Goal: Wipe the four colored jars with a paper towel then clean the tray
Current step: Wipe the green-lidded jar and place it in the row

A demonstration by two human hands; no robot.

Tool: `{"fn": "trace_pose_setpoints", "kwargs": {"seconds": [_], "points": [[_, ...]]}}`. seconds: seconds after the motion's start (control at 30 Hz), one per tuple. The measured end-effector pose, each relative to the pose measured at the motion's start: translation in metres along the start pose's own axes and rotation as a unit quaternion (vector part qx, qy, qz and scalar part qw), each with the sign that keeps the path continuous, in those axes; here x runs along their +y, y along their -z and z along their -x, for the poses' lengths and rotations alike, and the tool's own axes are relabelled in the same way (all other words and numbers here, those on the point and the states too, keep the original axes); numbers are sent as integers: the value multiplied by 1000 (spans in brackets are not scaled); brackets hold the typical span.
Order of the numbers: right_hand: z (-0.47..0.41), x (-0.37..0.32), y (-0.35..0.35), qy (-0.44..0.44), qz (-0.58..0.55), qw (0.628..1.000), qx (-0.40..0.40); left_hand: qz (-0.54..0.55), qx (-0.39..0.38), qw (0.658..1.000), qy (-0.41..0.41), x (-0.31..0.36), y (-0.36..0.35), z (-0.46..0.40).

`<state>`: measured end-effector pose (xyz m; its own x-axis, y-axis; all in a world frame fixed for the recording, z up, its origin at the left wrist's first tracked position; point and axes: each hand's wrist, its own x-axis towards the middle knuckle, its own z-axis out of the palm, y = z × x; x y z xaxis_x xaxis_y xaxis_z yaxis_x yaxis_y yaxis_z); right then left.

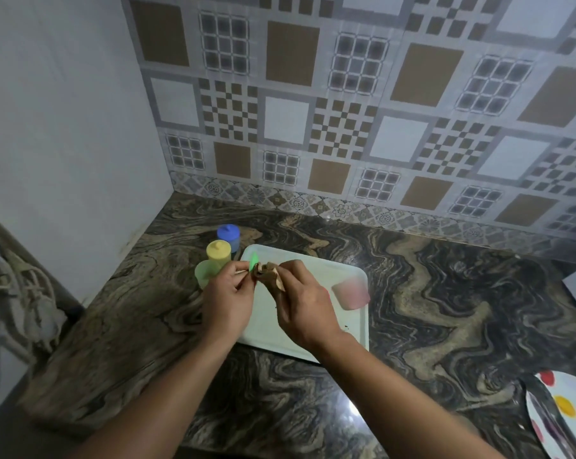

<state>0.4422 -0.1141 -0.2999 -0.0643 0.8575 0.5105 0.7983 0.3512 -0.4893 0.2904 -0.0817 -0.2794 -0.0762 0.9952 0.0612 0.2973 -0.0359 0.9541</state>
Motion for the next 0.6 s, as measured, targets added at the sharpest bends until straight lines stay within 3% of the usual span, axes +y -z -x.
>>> {"fn": "trace_pose_setpoints", "kwargs": {"seconds": [0.33, 0.43, 0.53, 0.6], "points": [[10, 2, -10, 57, 138, 988, -38, 154, 27, 979, 128, -4, -10, 9], [16, 10, -13, 74, 157, 980, -94, 185, 48, 966, 175, -15, -11, 14], [27, 11, -16, -46, 122, 983, -131, 258, 75, 942, 203, -18, -5, 10], [22, 10, -11, -212, -1, 962, -173, 267, 77, 939, 204, -16, 0, 5]]}}
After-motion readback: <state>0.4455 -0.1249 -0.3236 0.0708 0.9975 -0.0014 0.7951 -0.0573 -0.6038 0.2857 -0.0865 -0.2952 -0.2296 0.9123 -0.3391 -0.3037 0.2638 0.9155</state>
